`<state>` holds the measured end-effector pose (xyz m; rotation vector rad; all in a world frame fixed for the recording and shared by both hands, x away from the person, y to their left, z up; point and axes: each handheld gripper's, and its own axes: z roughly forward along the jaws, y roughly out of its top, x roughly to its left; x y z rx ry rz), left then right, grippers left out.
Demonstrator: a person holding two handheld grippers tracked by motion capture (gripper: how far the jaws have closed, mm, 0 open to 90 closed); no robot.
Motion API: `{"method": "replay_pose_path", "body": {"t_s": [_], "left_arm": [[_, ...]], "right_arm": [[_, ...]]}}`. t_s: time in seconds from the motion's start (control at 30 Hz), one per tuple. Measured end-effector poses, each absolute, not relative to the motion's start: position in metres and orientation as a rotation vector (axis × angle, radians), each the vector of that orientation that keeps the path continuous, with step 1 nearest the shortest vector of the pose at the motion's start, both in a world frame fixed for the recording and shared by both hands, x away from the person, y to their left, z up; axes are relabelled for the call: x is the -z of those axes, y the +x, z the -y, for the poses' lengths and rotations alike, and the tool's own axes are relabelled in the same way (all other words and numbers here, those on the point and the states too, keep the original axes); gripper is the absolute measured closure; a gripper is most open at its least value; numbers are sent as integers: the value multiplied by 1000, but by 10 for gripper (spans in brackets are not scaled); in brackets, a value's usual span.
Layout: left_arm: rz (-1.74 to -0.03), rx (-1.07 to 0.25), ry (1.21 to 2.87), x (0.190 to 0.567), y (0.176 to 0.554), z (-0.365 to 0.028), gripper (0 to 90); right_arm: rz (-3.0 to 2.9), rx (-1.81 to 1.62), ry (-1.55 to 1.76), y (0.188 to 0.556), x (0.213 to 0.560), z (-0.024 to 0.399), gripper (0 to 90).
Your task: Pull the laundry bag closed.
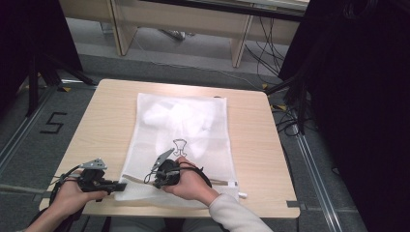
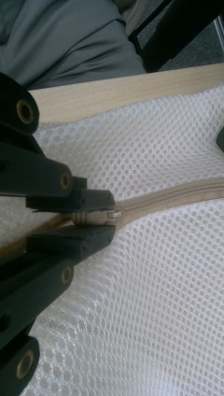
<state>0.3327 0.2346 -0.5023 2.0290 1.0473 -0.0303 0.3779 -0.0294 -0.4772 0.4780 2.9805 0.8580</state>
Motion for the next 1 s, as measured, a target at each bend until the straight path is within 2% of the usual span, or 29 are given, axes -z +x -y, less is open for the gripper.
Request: {"method": "replay_pose_path", "body": {"t_s": [1.0], "left_arm": [[-1055,17,2010,504,333,-234,848]], "right_arm": [[-2985,-851,499,379,476,39,826]]}}
